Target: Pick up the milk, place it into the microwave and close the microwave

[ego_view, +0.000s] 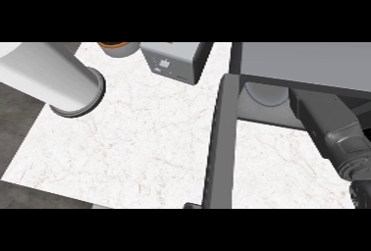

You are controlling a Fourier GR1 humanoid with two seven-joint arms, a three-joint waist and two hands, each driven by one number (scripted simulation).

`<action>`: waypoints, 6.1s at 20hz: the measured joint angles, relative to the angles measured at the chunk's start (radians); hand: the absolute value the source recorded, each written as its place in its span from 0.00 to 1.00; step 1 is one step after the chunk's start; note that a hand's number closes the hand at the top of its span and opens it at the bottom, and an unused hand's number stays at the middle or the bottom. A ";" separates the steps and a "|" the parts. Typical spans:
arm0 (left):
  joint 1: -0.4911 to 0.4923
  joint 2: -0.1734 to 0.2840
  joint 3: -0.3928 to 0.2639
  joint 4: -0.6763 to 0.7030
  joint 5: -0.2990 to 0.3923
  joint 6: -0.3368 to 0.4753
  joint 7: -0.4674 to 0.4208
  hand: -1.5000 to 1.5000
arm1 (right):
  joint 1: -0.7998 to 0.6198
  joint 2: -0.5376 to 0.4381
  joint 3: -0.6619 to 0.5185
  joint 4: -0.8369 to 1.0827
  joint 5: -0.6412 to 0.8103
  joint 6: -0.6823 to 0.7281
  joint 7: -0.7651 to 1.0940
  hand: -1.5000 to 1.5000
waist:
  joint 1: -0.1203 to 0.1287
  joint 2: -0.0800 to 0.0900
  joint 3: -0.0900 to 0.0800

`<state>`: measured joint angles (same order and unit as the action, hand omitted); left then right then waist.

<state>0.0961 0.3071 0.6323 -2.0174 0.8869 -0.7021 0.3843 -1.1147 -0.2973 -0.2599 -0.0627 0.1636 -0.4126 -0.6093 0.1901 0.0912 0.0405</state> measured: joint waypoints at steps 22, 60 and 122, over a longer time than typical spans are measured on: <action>0.051 -0.116 -0.080 0.033 -0.114 -0.099 -0.034 0.00 | -0.020 0.068 -0.009 -0.001 -0.018 -0.051 -0.019 0.00 | -0.073 -0.024 -0.019; -0.050 -0.307 -0.484 0.233 -0.787 -0.221 -0.282 1.00 | 0.795 0.227 0.046 -0.399 -0.120 0.531 -0.321 0.00 | -0.268 -0.111 -0.046; -0.931 -0.307 -1.537 1.061 -0.387 1.251 -0.633 1.00 | 1.701 -0.078 0.277 -2.179 -0.671 0.812 0.332 0.00 | -0.400 -0.042 -0.045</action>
<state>-0.8349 -0.0003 -0.9051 -0.9561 0.5000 0.5489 -0.2486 0.5859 -0.3749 0.0168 -2.2418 -0.5072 0.3994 -0.2772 -0.2096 0.0493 -0.0042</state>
